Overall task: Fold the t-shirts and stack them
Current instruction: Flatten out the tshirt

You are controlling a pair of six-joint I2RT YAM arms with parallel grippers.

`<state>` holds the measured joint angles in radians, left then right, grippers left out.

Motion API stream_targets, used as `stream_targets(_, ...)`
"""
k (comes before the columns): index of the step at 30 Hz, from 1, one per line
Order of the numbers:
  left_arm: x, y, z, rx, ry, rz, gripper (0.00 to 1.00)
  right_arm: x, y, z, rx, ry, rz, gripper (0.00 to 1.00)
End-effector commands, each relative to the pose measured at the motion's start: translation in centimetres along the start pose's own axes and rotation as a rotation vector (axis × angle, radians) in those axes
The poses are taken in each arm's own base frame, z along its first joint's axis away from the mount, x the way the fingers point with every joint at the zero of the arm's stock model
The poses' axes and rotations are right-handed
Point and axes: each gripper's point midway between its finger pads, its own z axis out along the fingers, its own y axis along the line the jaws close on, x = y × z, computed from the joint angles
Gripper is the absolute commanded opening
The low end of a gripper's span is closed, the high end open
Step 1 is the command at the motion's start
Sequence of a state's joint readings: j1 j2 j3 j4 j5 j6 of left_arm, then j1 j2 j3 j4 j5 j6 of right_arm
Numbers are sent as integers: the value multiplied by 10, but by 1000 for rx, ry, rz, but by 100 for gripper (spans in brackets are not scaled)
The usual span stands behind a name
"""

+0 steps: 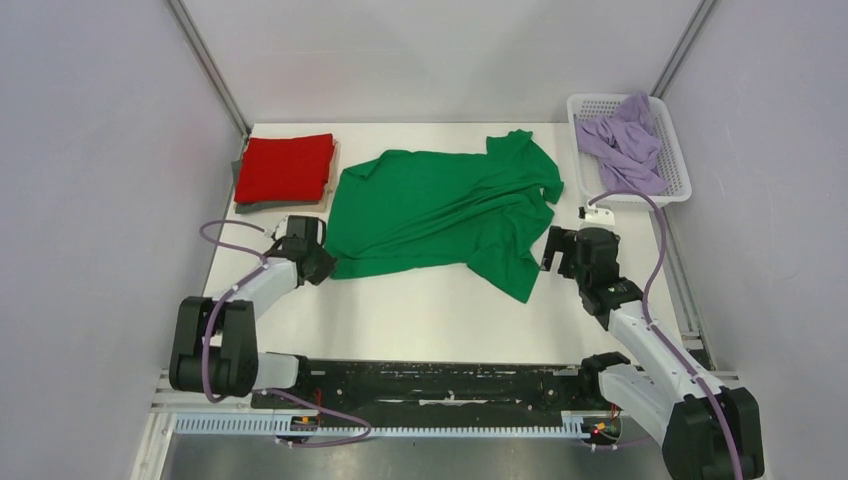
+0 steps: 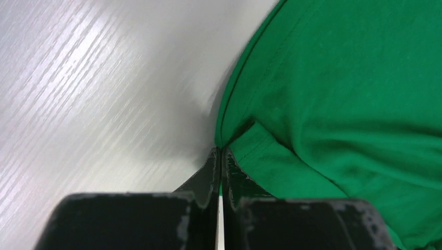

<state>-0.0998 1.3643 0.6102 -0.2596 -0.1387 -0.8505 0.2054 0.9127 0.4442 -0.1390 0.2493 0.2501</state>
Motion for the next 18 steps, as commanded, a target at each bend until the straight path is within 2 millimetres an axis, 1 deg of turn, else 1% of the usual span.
stream_targets(1,-9,-8,-26,68,-47,-20,2,1,8,-6,-45,23,-23,98)
stream_targets(4,-14,-11,-42,109,-77,-23,2,24,31,-12,-141,93,-70,98)
stream_targets(5,-13,-12,-47,128,-78,-26,2,34,37,-15,-159,118,-88,98)
stream_targets(8,-8,-15,-56,173,-66,-31,2,59,64,-25,-247,180,-160,98)
stream_targets(9,-7,-16,-58,178,-63,-30,2,65,70,-27,-267,196,-183,99)
stream_targets(11,-9,-14,-62,172,-70,-24,2,75,75,-27,-274,232,-213,99)
stream_targets(13,-10,-12,-66,169,-80,-20,2,83,81,-25,-286,266,-233,91)
stream_targets(15,-11,-12,-69,175,-86,-21,2,87,90,-24,-313,287,-252,84)
stream_targets(18,-11,-12,-71,181,-92,-19,2,92,102,-25,-337,308,-290,75)
